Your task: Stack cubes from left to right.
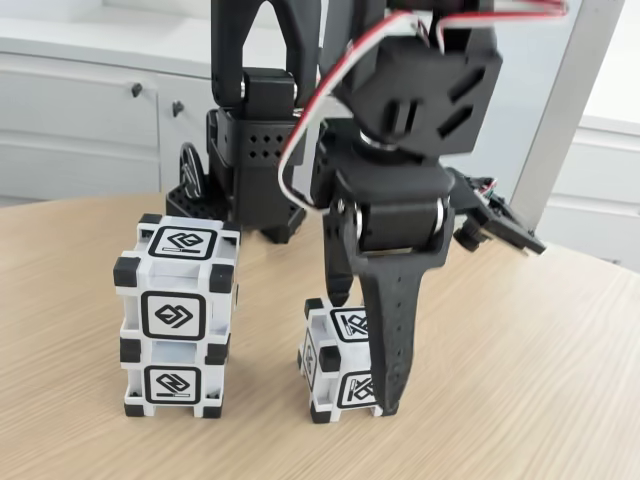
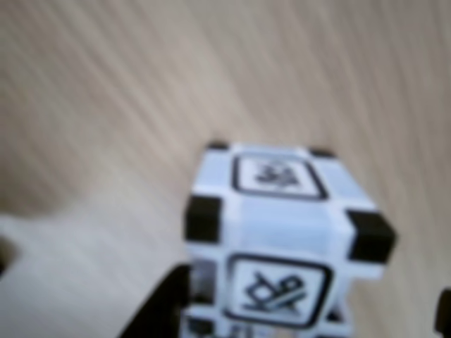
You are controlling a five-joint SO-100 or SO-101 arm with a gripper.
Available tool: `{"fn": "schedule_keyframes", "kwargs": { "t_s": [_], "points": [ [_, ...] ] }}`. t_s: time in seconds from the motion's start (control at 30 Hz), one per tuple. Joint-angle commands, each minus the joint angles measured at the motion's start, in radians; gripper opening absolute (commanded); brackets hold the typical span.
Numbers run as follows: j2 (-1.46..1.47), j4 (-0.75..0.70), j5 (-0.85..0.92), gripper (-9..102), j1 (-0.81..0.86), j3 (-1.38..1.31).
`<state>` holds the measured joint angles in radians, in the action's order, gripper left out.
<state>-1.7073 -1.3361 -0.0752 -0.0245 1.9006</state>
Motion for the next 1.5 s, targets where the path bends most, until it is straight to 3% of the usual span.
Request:
{"fn": "schedule_keyframes", "kwargs": {
  "t_s": [0.0, 0.73, 1.0, 1.47],
  "points": [
    [0.028, 0.011, -0.005, 33, -0.005, -0.015],
    [0.077, 0.011, -0.054, 19, 0.014, -0.015],
    [0.077, 0.011, -0.034, 0, 0.015, -0.015],
    [-0.077, -0.003, 0.064, 0, 0.014, -0.031]
  ]
}}
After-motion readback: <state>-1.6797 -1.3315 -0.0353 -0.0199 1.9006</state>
